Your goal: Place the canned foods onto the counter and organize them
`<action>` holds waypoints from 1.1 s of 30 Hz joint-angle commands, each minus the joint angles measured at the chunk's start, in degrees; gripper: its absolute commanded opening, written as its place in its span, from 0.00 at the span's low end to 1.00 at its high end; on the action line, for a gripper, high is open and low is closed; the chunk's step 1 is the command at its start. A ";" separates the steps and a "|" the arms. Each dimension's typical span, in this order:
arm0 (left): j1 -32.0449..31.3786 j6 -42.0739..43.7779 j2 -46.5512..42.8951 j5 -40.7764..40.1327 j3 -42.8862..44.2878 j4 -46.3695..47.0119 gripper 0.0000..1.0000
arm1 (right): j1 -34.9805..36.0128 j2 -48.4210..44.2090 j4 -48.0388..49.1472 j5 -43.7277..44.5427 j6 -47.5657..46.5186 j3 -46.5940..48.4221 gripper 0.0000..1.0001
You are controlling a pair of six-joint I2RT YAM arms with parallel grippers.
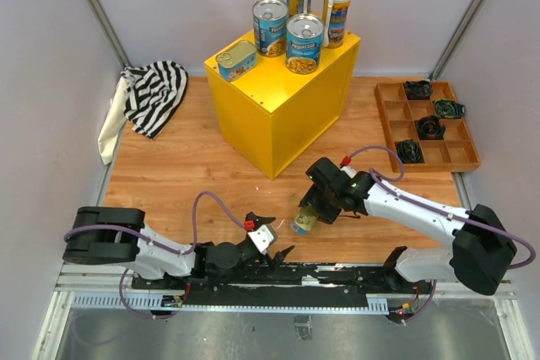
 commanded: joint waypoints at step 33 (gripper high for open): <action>-2.47 16.00 26.80 -16.36 12.70 32.15 0.82 | -0.01 -6.12 -5.10 -9.19 10.08 4.76 0.01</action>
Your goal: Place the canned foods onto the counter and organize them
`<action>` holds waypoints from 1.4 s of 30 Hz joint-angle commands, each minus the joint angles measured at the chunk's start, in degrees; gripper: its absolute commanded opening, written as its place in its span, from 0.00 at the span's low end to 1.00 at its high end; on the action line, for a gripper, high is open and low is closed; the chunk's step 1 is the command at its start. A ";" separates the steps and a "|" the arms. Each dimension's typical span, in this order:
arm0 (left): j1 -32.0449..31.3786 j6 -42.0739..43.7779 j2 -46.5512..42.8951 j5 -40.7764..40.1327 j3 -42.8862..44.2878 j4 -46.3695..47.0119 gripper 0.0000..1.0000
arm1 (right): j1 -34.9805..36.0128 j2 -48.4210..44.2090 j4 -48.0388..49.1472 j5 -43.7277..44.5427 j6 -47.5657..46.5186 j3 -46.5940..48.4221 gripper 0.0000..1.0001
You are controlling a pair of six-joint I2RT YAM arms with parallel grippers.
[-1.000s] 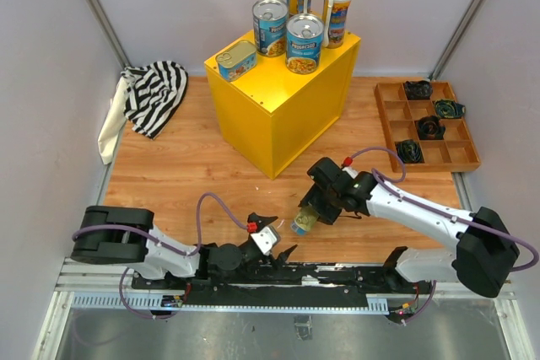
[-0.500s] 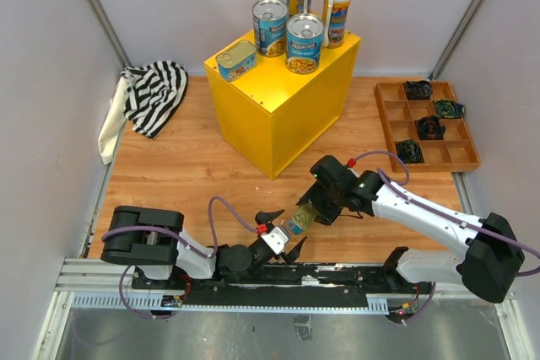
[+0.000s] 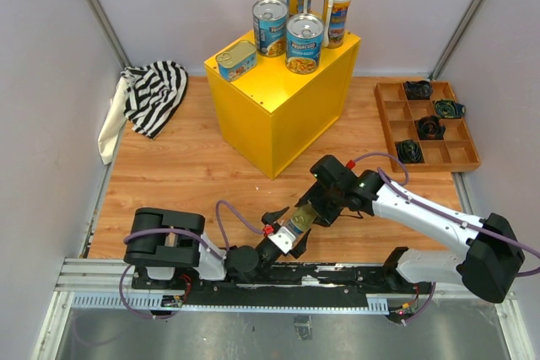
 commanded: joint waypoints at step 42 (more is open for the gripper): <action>-0.45 -0.77 -10.32 0.97 -0.52 -4.39 0.00 | 0.07 -9.47 -8.12 9.59 -6.12 5.07 1.00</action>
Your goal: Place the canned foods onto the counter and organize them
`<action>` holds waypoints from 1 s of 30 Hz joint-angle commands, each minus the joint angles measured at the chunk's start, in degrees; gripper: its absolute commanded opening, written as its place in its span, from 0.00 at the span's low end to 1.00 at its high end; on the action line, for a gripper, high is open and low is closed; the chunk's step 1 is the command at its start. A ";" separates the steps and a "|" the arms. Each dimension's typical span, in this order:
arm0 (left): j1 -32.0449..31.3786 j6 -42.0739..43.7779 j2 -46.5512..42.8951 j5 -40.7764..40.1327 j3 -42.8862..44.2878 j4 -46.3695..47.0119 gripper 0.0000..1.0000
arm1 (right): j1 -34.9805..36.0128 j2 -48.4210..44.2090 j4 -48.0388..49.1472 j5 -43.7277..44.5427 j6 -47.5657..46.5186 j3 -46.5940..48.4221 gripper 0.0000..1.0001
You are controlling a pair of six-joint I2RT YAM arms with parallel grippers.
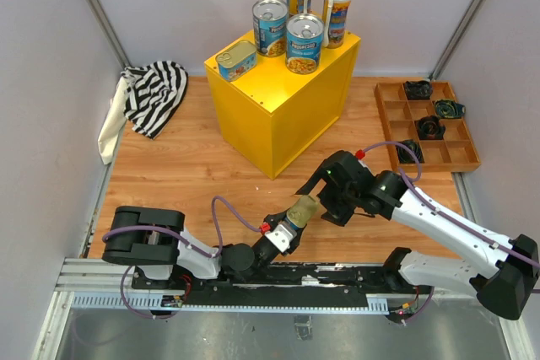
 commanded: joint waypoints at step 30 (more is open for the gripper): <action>0.10 5.16 -37.06 6.47 15.12 -36.50 0.00 | -10.81 -2.77 2.65 16.29 -9.67 -7.62 0.97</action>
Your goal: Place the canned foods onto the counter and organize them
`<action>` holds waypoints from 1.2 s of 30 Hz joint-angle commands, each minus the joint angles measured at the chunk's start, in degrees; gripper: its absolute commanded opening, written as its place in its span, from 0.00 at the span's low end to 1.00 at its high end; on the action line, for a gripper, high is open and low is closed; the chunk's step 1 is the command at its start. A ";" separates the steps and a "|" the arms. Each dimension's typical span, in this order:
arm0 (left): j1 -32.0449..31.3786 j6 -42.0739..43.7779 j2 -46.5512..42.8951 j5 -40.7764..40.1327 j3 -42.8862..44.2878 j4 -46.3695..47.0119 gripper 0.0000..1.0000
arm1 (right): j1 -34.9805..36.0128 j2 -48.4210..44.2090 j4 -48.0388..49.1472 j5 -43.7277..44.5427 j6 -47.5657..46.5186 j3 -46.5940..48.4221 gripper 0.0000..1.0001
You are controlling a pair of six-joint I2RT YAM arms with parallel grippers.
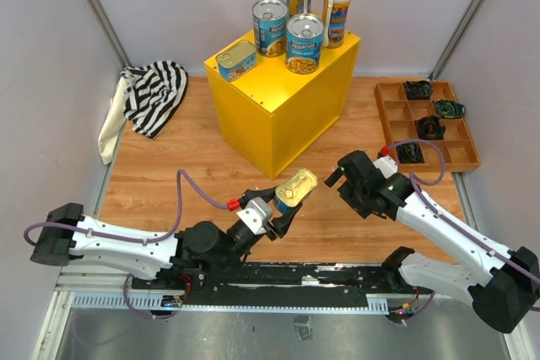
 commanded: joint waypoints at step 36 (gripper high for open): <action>54.26 -17.38 5.68 47.95 26.48 -8.50 0.00 | -1.10 1.37 6.08 -4.45 -7.62 1.47 0.97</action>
